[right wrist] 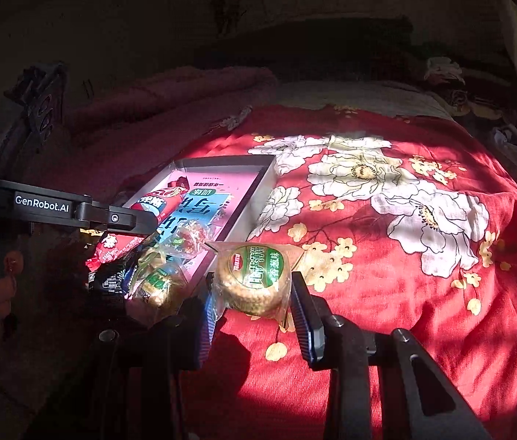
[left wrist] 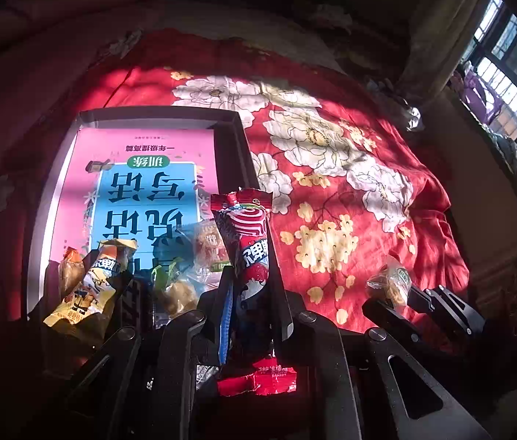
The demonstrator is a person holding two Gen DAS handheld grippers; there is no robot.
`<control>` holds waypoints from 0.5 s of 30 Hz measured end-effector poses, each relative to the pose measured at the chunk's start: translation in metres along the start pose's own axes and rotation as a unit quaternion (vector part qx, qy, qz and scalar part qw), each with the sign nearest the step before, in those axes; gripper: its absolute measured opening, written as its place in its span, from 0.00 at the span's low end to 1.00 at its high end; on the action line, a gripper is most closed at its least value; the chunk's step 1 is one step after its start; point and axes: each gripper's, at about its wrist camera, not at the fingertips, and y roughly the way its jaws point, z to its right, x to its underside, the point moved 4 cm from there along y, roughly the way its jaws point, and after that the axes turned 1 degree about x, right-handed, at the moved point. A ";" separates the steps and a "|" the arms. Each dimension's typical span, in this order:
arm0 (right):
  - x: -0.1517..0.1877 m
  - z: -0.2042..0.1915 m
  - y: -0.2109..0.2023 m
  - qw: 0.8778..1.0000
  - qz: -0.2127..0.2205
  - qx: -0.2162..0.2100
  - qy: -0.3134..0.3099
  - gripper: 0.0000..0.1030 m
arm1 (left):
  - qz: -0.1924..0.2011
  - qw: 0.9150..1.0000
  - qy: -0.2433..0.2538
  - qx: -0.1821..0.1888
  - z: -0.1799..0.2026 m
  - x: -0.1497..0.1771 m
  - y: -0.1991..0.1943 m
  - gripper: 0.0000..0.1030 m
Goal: Organize snacks
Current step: 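Carry the panda-print snack and cookie packet over the tray with both grippers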
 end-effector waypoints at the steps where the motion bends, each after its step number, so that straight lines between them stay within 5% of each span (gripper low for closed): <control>1: 0.000 -0.002 0.001 1.000 -0.001 -0.001 -0.002 0.37 | 0.003 1.000 -0.003 -0.001 -0.004 0.000 -0.003 0.17; 15: -0.001 -0.028 0.008 1.000 -0.006 -0.019 -0.021 0.37 | 0.037 0.998 -0.042 -0.019 -0.056 0.002 -0.039 0.17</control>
